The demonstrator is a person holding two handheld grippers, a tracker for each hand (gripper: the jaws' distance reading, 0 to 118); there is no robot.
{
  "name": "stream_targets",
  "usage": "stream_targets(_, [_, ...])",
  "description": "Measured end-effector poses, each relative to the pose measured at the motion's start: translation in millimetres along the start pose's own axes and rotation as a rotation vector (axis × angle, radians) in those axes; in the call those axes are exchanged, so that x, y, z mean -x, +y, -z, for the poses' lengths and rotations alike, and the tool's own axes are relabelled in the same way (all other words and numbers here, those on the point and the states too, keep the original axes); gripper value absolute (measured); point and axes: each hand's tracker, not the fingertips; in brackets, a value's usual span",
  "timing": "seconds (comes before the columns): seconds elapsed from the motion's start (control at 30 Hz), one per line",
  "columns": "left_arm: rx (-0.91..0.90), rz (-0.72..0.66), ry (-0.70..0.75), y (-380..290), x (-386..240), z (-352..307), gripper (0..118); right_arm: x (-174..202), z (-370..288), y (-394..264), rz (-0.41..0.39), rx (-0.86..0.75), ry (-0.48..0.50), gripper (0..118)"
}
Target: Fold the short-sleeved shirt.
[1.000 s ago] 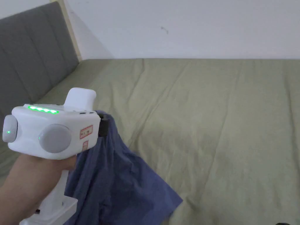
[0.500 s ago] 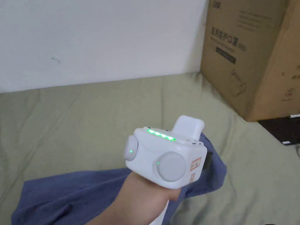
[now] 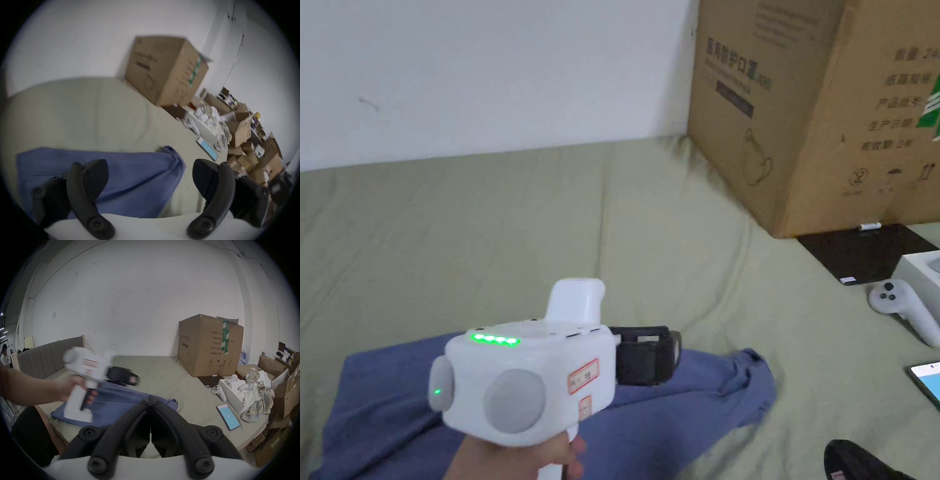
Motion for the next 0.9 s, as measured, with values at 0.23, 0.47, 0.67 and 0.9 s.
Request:
stream_targets(0.23, [-0.345,-0.012,0.386,-34,72,-207,3,29,38,1,-0.008,-0.036,0.063,0])
stream_targets(0.47, [-0.418,-0.147,0.65,-118,75,-324,0,72,57,-8,-0.018,-0.016,0.112,0])
stream_targets(0.67, [-0.354,-0.175,0.626,-151,88,-330,0,99,57,-9,-0.044,0.021,0.145,0])
stream_targets(0.9, [-0.267,-0.124,0.553,-121,110,-284,0,99,59,-4,-0.064,0.033,0.14,0])
